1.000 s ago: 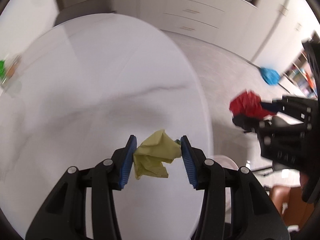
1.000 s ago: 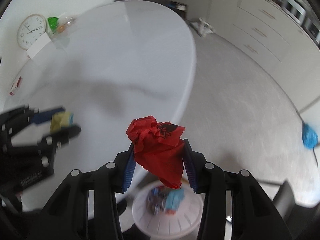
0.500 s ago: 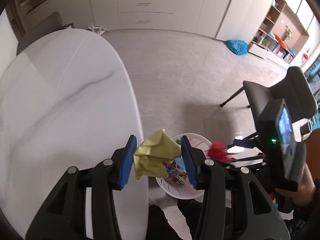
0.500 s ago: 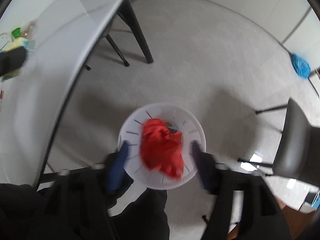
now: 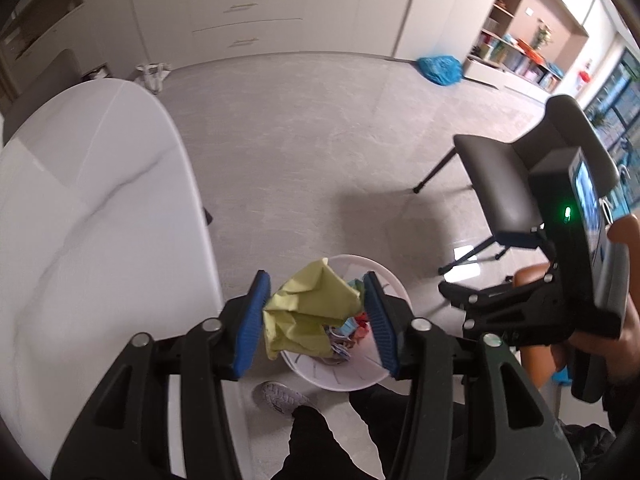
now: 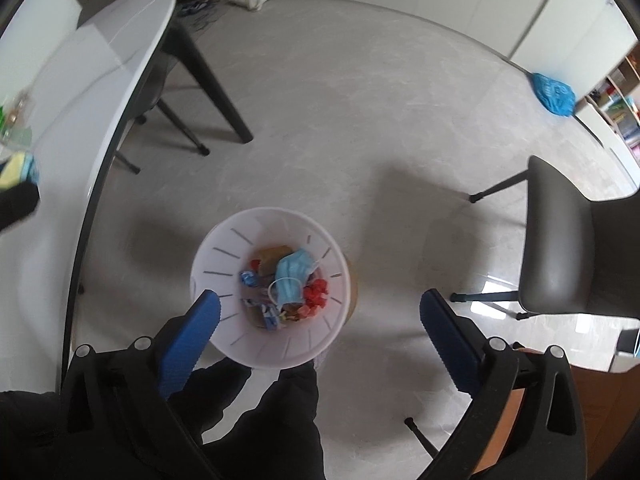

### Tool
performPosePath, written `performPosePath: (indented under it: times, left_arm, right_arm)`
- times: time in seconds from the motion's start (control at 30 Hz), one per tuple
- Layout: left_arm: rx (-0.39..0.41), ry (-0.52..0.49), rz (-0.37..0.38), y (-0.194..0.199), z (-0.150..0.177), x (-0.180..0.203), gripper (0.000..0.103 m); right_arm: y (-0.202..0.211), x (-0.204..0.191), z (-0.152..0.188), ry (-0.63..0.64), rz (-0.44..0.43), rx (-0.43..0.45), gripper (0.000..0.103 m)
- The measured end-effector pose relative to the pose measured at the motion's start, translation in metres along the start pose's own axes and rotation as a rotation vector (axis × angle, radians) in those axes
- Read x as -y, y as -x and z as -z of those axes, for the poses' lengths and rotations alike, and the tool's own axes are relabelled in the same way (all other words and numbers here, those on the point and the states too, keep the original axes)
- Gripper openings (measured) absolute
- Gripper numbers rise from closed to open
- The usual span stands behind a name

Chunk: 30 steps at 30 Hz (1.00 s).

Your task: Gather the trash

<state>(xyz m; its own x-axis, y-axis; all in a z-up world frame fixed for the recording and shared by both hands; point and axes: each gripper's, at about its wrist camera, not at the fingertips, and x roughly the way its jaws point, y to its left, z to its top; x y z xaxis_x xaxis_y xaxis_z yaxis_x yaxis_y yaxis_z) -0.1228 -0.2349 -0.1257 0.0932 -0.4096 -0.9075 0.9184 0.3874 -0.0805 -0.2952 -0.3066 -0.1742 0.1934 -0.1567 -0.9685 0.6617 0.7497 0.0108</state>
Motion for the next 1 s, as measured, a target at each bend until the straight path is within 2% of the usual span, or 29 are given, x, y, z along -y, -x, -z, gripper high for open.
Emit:
performPosePath:
  times: [0.13,0.2,0.6,0.67,0.77,0.83,0.9,1.0]
  left_arm:
    - [-0.001,-0.022,0.008,0.001,-0.001,0.011,0.08]
    - [0.006,-0.03,0.015,0.003,-0.001,0.012,0.083]
    - [0.017,0.036,-0.017,0.014,0.003,-0.001,0.085]
    - [0.039,0.083,-0.044,0.023,0.004,-0.013,0.085]
    - [0.069,0.174,-0.102,0.043,0.01,-0.036,0.085]
    - [0.102,0.238,-0.164,0.064,0.019,-0.056,0.086]
    - [0.149,0.302,-0.233,0.088,0.029,-0.076,0.092]
    - [0.21,0.383,-0.32,0.123,0.045,-0.099,0.094]
  right_arm:
    - [0.005,0.01,0.001,-0.016,0.01,0.015,0.1]
    - [0.007,0.013,-0.001,-0.019,0.012,0.023,0.1]
    - [0.02,-0.001,-0.019,0.02,-0.015,0.072,0.1]
    - [0.029,-0.012,-0.026,0.039,-0.027,0.089,0.1]
    - [0.051,-0.05,-0.044,0.126,-0.062,0.141,0.1]
    - [0.067,-0.078,-0.055,0.19,-0.067,0.188,0.1]
    - [0.081,-0.105,-0.064,0.25,-0.075,0.23,0.1]
    - [0.105,-0.146,-0.074,0.332,-0.11,0.291,0.1]
